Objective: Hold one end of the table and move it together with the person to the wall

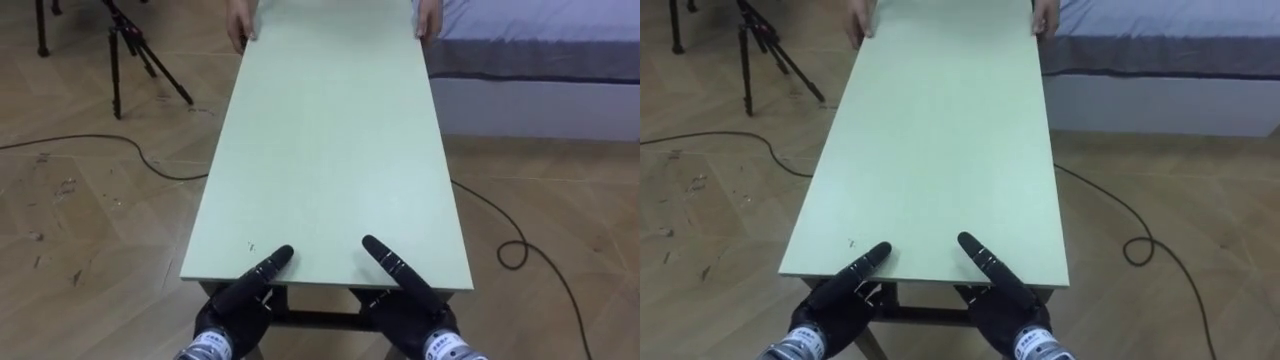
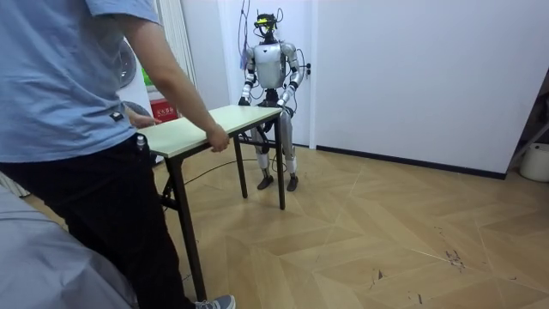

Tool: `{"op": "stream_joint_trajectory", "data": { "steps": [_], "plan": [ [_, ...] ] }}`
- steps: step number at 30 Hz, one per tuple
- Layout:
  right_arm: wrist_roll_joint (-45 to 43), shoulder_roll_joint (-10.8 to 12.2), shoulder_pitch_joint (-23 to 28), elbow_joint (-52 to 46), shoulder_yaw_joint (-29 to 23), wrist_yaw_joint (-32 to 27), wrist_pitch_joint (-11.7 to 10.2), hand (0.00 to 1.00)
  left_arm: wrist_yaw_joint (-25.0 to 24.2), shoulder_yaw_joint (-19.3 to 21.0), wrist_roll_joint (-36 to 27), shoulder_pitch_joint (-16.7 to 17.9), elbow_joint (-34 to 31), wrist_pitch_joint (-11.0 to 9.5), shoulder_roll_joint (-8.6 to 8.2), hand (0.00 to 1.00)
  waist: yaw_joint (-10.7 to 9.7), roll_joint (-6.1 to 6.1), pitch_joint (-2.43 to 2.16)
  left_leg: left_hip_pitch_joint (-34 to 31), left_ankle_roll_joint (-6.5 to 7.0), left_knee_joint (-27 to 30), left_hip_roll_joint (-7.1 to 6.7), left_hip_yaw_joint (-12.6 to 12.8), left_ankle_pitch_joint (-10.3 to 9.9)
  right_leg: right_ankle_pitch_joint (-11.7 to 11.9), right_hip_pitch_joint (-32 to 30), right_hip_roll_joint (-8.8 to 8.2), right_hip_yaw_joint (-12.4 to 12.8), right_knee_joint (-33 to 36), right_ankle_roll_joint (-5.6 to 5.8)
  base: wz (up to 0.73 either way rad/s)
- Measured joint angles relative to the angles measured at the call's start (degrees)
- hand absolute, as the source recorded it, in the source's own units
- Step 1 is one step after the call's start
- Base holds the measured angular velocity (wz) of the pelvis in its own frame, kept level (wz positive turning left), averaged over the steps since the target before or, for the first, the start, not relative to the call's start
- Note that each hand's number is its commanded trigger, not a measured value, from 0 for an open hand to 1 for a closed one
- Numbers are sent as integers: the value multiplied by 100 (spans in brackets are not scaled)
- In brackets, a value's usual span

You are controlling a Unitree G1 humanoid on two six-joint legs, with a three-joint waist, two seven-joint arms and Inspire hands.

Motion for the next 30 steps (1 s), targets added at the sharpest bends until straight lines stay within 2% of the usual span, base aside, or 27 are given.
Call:
{"op": "stream_joint_trajectory", "data": {
  "steps": [2, 5, 6, 7, 8, 10, 11, 12, 16, 17, 22, 24, 26, 30],
  "plan": [
    [6, 48, 7, 0, -54, -19, 8, 0, 0, 118, -205, 0, 33, 3, -124, 0, 0, 3, 1, -1, 0, 1, 1, 1, 0, 1, 24, -1, -3, 0, -2, 0],
    [111, 110, 45, 0, -114, -23, 12, 0, 3, 155, -599, 3, 53, 49, -134, 0, -3, 17, -4, 11, 0, 3, 3, -10, 0, 2, 47, 0, -12, -3, -2, 0],
    [170, 120, 48, 0, -120, -28, 12, 0, 3, 158, -694, 3, 53, 57, -134, 9, -4, 24, -8, 14, 0, 3, 3, -11, 0, 2, 50, -1, -12, -3, -2, 0],
    [231, 133, 51, 0, -125, -37, 12, 0, 3, 170, -850, 3, 53, 63, -134, 23, -5, 40, -18, 22, 0, 2, 1, -12, 0, 1, 58, -2, -11, -2, -2, 0],
    [236, 148, 51, 0, -125, -64, 12, 0, 3, 181, -883, 4, 53, 78, -136, 44, -7, 57, -24, 33, 0, 2, 1, -12, 0, 1, 71, -2, -11, -3, -2, 0],
    [246, 153, 51, 0, -135, -69, 12, 0, 3, 194, -885, 5, 56, 119, -141, 70, -9, 96, -29, 45, 0, 2, 1, -12, 0, 1, 82, -2, -9, -2, -2, 0],
    [246, 156, 51, 0, -142, -69, 12, 59, 3, 204, -884, 4, 56, 144, -146, 92, -16, 121, -29, 49, 0, 2, 0, -12, 0, 1, 82, -2, -7, 0, -2, 0],
    [245, 161, 52, 0, -146, -69, 12, 100, 3, 216, -884, 4, 56, 160, -149, 100, -19, 134, -28, 51, 0, 2, 1, -12, 0, 1, 83, -1, -7, 2, -2, 0],
    [244, 220, 65, 0, -271, -74, 12, 100, -2, 271, -877, 3, 55, 188, -206, 100, -45, 200, -20, 38, 0, 3, 0, -24, 0, 1, 72, -3, -11, 4, -1, 0],
    [245, 291, 60, 0, -437, -68, -14, 100, -3, 271, -876, 3, 55, 188, -220, 100, -43, 206, -21, 34, 0, 3, -2, -38, 0, 1, 71, -4, -16, 2, -1, 0],
    [240, 415, 102, 6, -549, -42, -15, 100, -151, 289, -868, 0, 30, 179, -276, 100, -54, 201, -19, 33, 0, 2, -5, -47, 0, -2, 72, -3, -14, -2, 2, 0],
    [207, 415, 86, 110, -548, -55, -35, 100, -162, 288, -869, -3, 26, 186, -306, 100, -46, 183, -10, 33, 0, -3, -10, -41, 0, -4, 64, -3, -13, -3, 6, 0],
    [151, 430, 95, 110, -546, -105, -62, 100, -170, 288, -836, 1, 18, 190, -326, 100, -21, 99, -27, 25, 0, -6, -9, -52, 0, -5, 74, -1, -13, -5, 6, 0],
    [-9, 457, 104, 112, -546, -105, -126, 100, -175, 275, -715, 3, 8, 178, -316, 100, -27, 85, -23, 26, 1, -8, -35, -41, 0, 4, 76, 2, -10, -10, 22, 0]
  ]
}}
